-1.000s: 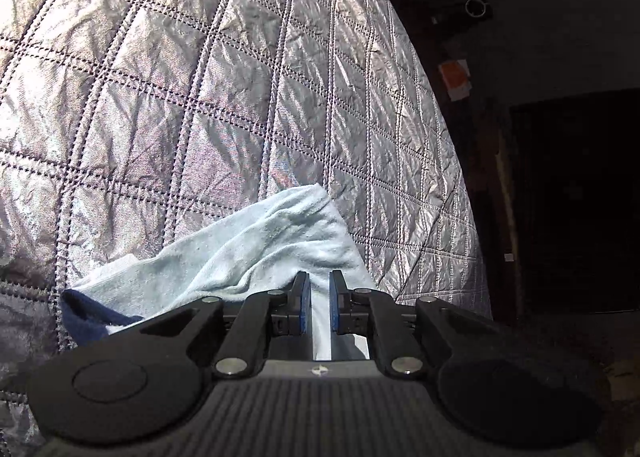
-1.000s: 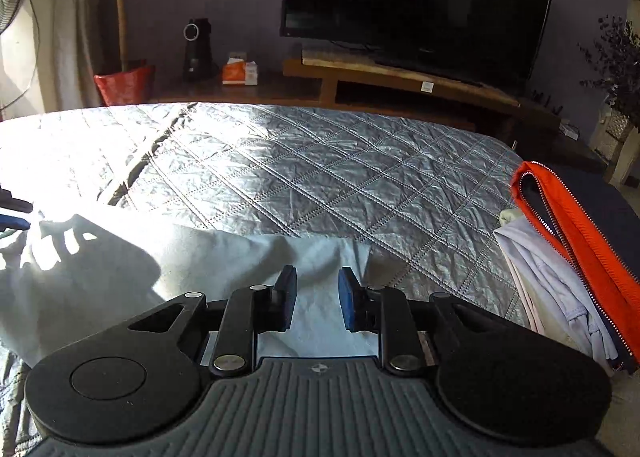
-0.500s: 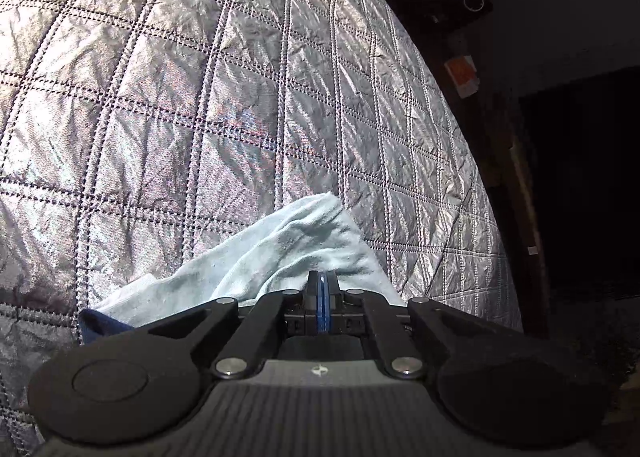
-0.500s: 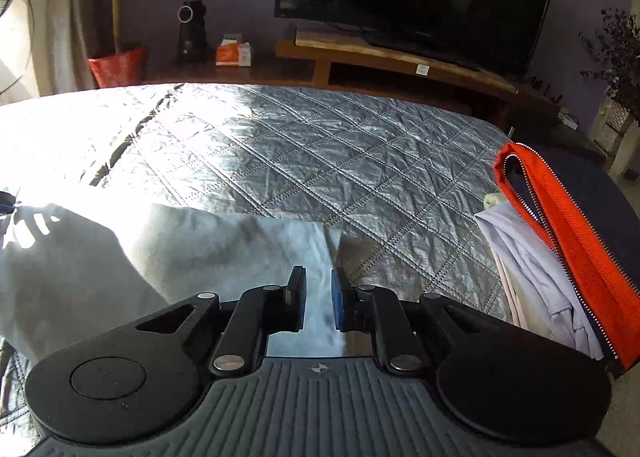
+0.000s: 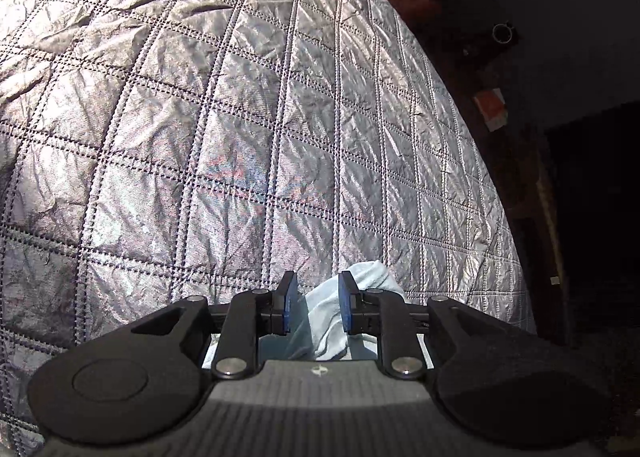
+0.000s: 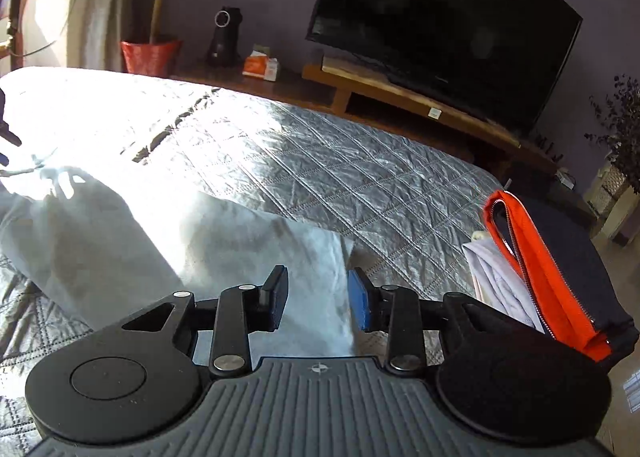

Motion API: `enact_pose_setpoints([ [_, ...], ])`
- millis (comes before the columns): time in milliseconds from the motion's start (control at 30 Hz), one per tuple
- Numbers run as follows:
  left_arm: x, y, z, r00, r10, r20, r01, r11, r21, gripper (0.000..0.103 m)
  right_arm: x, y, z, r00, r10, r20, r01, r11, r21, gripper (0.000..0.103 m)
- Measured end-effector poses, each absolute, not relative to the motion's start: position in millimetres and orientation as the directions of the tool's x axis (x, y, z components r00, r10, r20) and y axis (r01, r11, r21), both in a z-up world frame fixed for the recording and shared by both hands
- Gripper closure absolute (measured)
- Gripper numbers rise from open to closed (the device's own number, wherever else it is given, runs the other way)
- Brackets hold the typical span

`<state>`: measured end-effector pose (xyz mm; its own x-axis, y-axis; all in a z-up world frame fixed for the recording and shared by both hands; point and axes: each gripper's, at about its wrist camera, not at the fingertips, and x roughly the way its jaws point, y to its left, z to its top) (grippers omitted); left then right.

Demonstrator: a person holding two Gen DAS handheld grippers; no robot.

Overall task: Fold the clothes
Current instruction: 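Grasp the folded shirt edge with the left gripper while the right gripper grips beside it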

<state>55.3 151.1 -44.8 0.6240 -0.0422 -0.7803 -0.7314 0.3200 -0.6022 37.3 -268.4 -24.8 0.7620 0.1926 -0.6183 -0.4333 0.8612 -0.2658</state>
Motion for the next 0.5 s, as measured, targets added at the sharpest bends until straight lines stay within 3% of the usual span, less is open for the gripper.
enact_pose_setpoints([
  [133, 46, 166, -38, 0.637, -0.085, -0.766, -0.717, 0.3, -0.629, 0.078, -4, -180, -22, 0.682, 0.406, -0.609, -0.68, 0.66, -0.32, 0.058],
  [200, 41, 168, -33, 0.637, -0.095, -0.765, -0.712, 0.308, -0.631, 0.075, -22, -138, -26, 0.639, 0.477, -0.604, -0.753, 0.55, -0.362, 0.051],
  [333, 33, 173, -27, 0.628, -0.111, -0.77, -0.709, 0.328, -0.625, 0.067, -27, -83, -46, 0.619, 0.482, -0.62, -0.786, 0.392, -0.478, 0.039],
  [500, 17, 175, -29, 0.61, -0.174, -0.773, -0.699, 0.341, -0.629, 0.061, -13, -54, -64, 0.619, 0.441, -0.65, -0.785, 0.326, -0.527, 0.041],
])
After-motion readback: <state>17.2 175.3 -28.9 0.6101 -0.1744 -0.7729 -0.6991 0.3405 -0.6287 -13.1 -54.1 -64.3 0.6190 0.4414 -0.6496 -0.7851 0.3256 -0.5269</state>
